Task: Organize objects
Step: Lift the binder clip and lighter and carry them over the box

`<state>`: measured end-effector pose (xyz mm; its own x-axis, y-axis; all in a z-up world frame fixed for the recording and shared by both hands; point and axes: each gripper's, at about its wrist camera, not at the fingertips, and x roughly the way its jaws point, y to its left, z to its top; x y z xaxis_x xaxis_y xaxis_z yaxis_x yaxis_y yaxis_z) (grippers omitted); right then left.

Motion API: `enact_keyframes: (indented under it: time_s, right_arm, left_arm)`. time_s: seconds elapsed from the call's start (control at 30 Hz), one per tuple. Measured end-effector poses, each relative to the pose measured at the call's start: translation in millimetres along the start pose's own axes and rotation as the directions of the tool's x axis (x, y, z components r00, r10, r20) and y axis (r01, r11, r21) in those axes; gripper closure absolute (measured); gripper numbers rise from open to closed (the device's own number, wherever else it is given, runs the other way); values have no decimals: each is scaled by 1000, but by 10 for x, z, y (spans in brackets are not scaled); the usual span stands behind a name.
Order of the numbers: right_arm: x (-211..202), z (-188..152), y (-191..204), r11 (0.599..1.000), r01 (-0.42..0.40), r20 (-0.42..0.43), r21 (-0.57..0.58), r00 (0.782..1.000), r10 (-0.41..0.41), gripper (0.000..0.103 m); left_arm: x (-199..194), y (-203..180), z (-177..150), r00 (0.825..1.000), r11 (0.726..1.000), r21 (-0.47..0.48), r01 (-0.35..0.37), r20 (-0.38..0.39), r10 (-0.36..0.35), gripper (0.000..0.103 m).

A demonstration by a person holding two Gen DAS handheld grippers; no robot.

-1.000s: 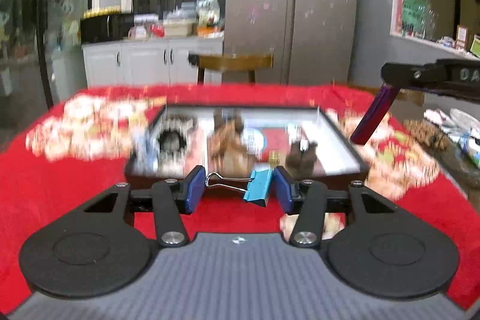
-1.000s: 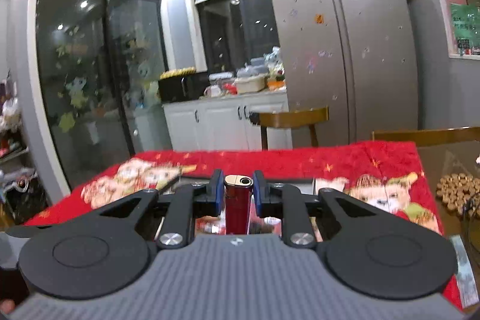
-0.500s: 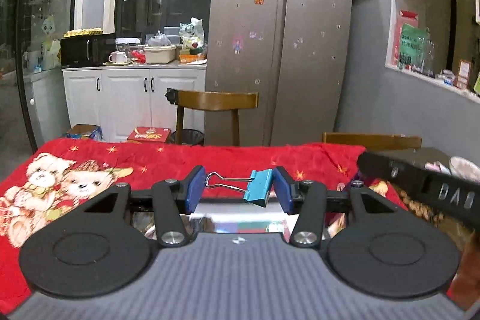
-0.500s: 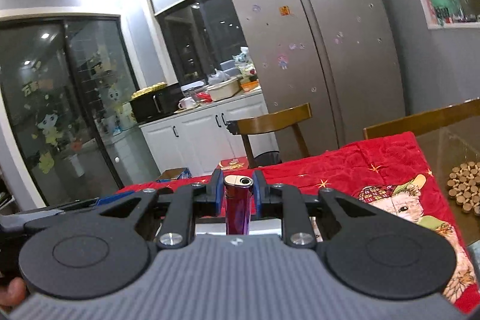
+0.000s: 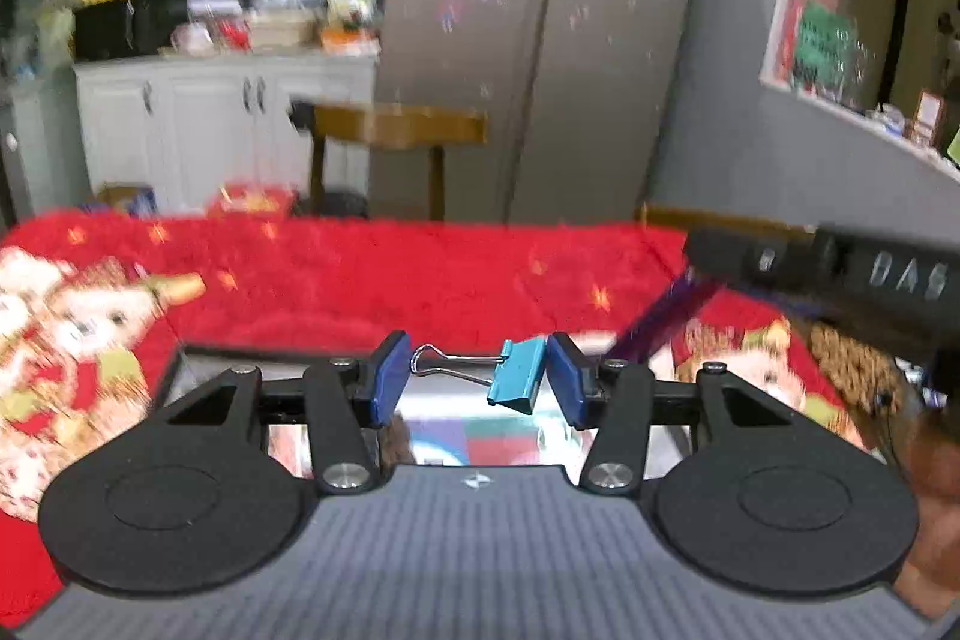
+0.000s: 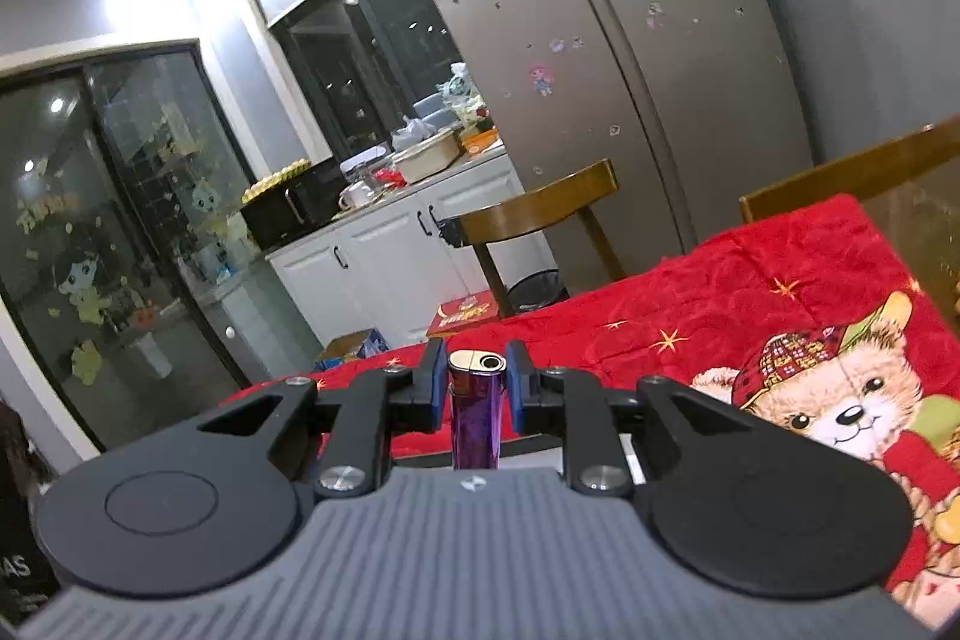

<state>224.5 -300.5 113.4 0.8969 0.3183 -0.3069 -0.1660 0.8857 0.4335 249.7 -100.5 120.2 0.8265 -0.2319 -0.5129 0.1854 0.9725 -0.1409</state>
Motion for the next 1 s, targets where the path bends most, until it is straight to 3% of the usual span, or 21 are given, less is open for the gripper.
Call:
enact_keyframes:
  time_s: [0.17, 0.4, 1.0]
  right_arm:
    - [210, -171, -107, 999, 41, -59, -15, 997, -42, 80]
    - [430, -419, -244, 998, 45, -173, 31, 984, -39, 80]
    - [508, -388, -277, 997, 6, -211, 76, 977, 11, 80]
  left_arm:
    - [298, 136, -123, 995, 1000, -26, -3, -98, 1, 47]
    - [515, 70, -321, 988, 999, 11, -31, -153, 32, 47]
    - [595, 25, -412, 985, 997, 37, -66, -155, 71, 47]
